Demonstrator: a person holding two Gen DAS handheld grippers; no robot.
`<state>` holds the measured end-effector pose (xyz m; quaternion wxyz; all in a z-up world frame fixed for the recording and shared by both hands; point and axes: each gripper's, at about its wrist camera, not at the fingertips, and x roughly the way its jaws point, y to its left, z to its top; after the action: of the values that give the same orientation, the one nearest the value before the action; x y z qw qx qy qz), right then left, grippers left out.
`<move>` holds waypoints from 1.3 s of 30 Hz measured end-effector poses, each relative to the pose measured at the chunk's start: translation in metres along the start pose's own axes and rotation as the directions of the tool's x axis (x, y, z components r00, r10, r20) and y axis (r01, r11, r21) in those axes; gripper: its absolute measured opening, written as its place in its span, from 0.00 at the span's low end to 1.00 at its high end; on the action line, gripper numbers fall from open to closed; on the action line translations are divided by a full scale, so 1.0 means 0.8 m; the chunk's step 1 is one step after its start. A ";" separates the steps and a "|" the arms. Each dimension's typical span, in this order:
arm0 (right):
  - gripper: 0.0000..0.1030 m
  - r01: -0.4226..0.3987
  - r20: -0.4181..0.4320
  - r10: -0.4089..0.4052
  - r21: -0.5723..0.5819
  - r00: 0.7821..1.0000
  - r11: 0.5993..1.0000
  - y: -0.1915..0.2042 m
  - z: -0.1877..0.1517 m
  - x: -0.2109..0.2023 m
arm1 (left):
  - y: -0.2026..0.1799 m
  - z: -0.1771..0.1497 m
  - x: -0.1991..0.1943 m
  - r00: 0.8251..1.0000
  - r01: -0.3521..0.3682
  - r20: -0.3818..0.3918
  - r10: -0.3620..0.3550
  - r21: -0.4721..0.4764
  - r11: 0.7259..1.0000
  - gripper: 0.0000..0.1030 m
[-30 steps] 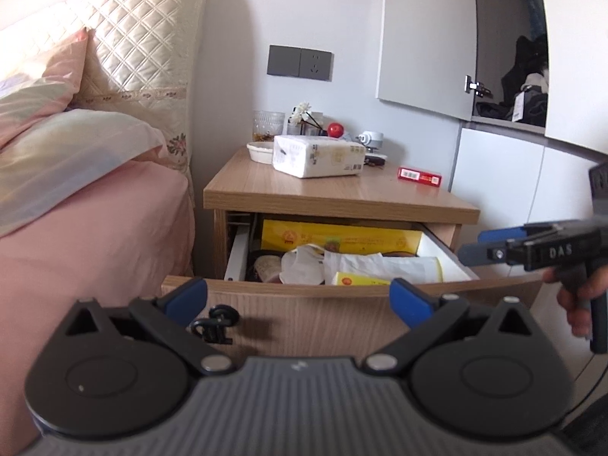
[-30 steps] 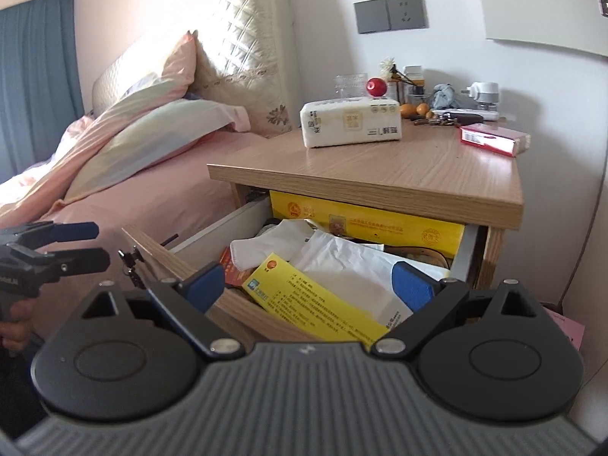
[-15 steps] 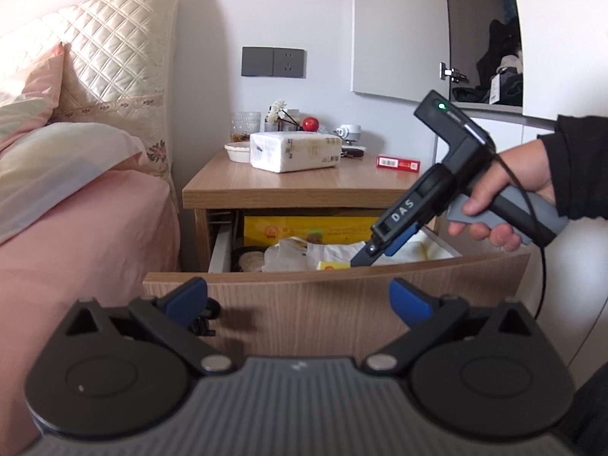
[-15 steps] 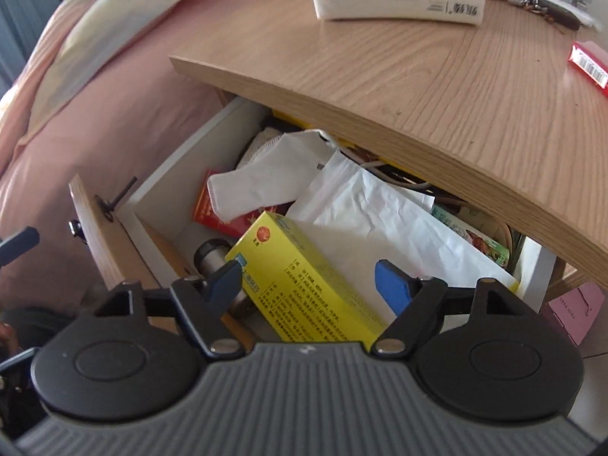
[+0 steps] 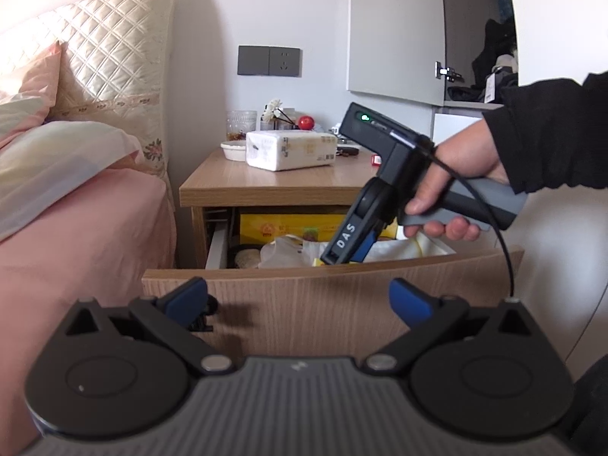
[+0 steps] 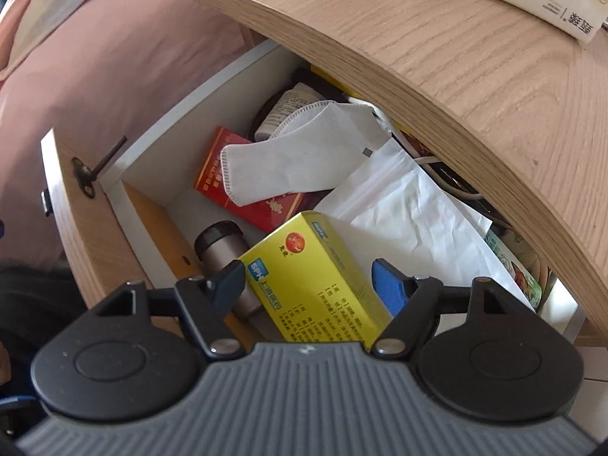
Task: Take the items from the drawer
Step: 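Reach the right gripper down into the drawer over the yellow medicine box, then close the right gripper on the yellow medicine box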
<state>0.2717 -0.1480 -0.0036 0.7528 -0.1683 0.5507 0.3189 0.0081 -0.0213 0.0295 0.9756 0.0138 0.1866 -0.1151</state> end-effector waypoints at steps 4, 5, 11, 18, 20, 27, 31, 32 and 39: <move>0.73 0.011 -0.030 -0.012 -0.020 0.999 1.000 0.009 0.005 0.006 | -0.001 0.000 -0.002 1.000 0.006 0.007 -0.006 0.003 1.000 1.00; 0.73 0.019 -0.036 -0.020 -0.026 0.999 0.999 0.010 0.005 0.007 | -0.001 0.000 -0.002 1.000 0.007 0.008 -0.007 0.005 1.000 1.00; 0.73 0.075 -0.049 -0.078 -0.062 0.996 0.995 0.012 0.004 0.008 | -0.002 0.000 -0.007 1.000 0.011 0.019 -0.011 0.011 1.000 1.00; 0.73 0.189 0.000 -0.190 -0.121 0.982 0.974 0.015 0.003 -0.017 | 0.000 -0.001 -0.008 1.000 0.011 0.023 -0.012 0.013 1.000 1.00; 0.72 0.200 0.002 -0.201 -0.114 0.980 0.973 0.009 0.000 -0.023 | 0.000 -0.001 -0.009 1.000 0.012 0.025 -0.012 0.014 1.000 1.00; 0.72 0.227 0.007 -0.228 -0.103 0.974 0.968 -0.009 -0.017 -0.037 | -0.003 -0.002 -0.009 1.000 0.012 0.029 -0.013 0.027 1.000 1.00; 0.72 0.220 0.001 -0.220 -0.073 0.975 0.973 -0.023 -0.036 -0.041 | -0.003 -0.001 -0.009 1.000 0.010 0.029 -0.011 0.027 1.000 1.00; 0.72 0.208 0.002 -0.208 -0.059 0.978 0.976 -0.027 -0.039 -0.044 | -0.003 -0.001 -0.009 1.000 0.008 0.029 -0.009 0.026 1.000 1.00; 0.72 0.186 0.003 -0.186 -0.036 0.982 0.982 -0.029 -0.050 -0.032 | -0.004 -0.001 -0.009 0.999 0.005 0.031 -0.006 0.028 1.000 1.00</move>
<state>0.2533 -0.1967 0.0047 0.7762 -0.2328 0.5266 0.2569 0.0003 -0.0225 0.0317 0.9778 0.0251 0.1696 -0.1204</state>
